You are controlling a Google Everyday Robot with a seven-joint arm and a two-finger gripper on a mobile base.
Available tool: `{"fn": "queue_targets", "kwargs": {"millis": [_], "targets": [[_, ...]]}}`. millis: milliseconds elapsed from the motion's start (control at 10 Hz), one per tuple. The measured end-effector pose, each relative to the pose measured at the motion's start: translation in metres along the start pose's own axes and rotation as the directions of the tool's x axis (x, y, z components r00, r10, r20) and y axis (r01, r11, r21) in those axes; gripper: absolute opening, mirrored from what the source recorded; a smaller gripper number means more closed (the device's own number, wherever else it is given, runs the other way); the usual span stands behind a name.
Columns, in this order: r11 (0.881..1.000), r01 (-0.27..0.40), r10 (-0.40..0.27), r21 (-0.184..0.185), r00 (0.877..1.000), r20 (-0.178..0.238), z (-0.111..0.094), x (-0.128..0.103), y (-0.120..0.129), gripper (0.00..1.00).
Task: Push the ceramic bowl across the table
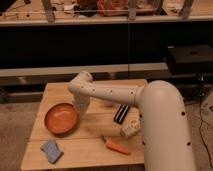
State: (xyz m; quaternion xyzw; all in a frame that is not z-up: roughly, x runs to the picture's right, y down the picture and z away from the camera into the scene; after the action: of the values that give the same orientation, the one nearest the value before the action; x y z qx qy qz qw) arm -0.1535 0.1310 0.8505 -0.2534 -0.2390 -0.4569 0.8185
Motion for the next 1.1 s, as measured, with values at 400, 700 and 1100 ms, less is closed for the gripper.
{"fn": "queue_targets", "kwargs": {"millis": [400,700,1100], "targets": [[1.0,0.031,-0.031,0.0,0.999,0.011,0.004,-0.027,-0.02,0.01],[0.999,0.027,-0.028,0.023,0.999,0.018,0.006,-0.03,-0.023,0.01],[0.996,0.061,-0.062,0.063,0.998,0.013,0.001,-0.047,-0.044,0.01]]}}
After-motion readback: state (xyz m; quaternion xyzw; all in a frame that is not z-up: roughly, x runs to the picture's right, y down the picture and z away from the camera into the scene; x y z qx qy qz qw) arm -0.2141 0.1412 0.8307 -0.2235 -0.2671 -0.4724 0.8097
